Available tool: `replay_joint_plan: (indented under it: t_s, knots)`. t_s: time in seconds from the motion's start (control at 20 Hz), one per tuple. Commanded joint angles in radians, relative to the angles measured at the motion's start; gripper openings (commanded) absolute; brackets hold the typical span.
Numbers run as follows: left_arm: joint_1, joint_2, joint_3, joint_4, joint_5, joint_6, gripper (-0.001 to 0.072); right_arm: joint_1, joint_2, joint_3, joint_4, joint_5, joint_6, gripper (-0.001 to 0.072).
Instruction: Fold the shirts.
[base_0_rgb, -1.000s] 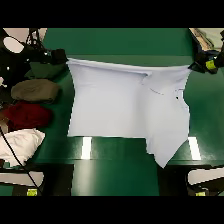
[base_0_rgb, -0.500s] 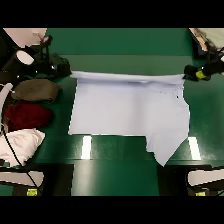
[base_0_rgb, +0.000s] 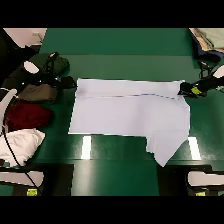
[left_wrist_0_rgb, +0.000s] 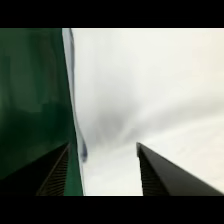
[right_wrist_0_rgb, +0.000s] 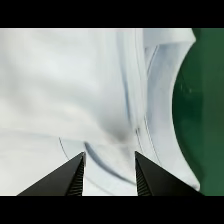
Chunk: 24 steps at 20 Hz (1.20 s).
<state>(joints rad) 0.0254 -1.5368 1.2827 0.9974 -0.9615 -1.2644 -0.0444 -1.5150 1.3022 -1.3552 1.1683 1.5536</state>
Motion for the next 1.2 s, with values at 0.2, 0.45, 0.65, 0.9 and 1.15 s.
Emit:
replay_joint_plan:
  t_s: [0.2,0.45,0.65,0.9,1.15]
  knots:
    - [0.123,0.196,-0.122,0.065,-0.364,-0.014,0.0497,-0.129,0.19,0.005,0.116,0.343,-0.167,0.0364]
    - [0.13,0.373,-0.445,0.056,-0.312,-0.022,0.0497,-0.259,0.353,-0.163,0.328,0.332,-0.24,0.0241]
    - [0.13,0.389,-0.576,0.056,-0.323,-0.018,0.0497,-0.303,0.396,-0.26,0.344,0.335,-0.24,0.0241]
    - [0.13,0.389,-0.668,-0.01,-0.246,-0.007,0.0497,-0.3,0.396,-0.28,0.345,0.332,-0.239,0.0241]
    - [0.13,0.389,-0.71,-0.092,-0.192,0.034,0.0496,-0.3,0.396,-0.28,0.345,0.331,-0.239,0.0241]
